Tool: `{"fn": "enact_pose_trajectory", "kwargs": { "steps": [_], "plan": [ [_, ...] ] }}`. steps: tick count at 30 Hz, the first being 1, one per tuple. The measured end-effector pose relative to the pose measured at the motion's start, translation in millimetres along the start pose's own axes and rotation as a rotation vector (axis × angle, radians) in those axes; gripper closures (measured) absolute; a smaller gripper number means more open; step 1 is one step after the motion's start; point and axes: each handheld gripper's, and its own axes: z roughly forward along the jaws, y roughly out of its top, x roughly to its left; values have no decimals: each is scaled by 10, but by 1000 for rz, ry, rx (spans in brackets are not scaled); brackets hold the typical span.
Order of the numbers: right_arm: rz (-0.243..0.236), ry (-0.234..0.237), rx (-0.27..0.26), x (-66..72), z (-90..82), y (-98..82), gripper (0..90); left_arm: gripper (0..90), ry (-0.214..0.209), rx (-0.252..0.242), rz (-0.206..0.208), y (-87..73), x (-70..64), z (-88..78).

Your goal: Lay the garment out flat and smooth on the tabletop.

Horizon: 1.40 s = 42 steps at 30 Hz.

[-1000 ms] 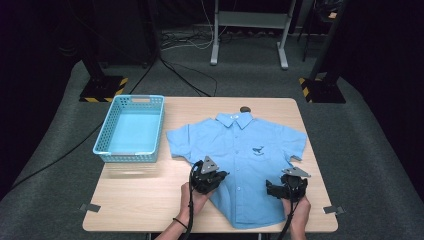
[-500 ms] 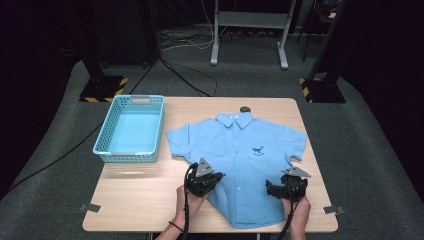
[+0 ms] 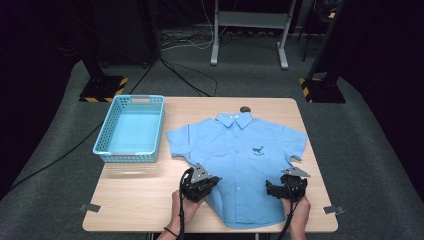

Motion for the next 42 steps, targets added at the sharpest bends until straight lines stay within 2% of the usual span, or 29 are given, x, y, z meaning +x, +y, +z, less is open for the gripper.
{"fn": "enact_pose_trajectory", "kwargs": {
  "steps": [7,15,25,42],
  "plan": [
    [0,0,1,0,0,1,47,882,6,7,2,-70,10,-46],
    [-1,-1,-1,1,-1,-1,47,882,15,-16,-36,-141,75,-133],
    [-1,-2,0,1,0,0,48,882,15,-17,-41,-248,55,-202],
    [0,0,2,0,2,1,49,882,30,-26,-43,-322,42,-306]
  ]
}}
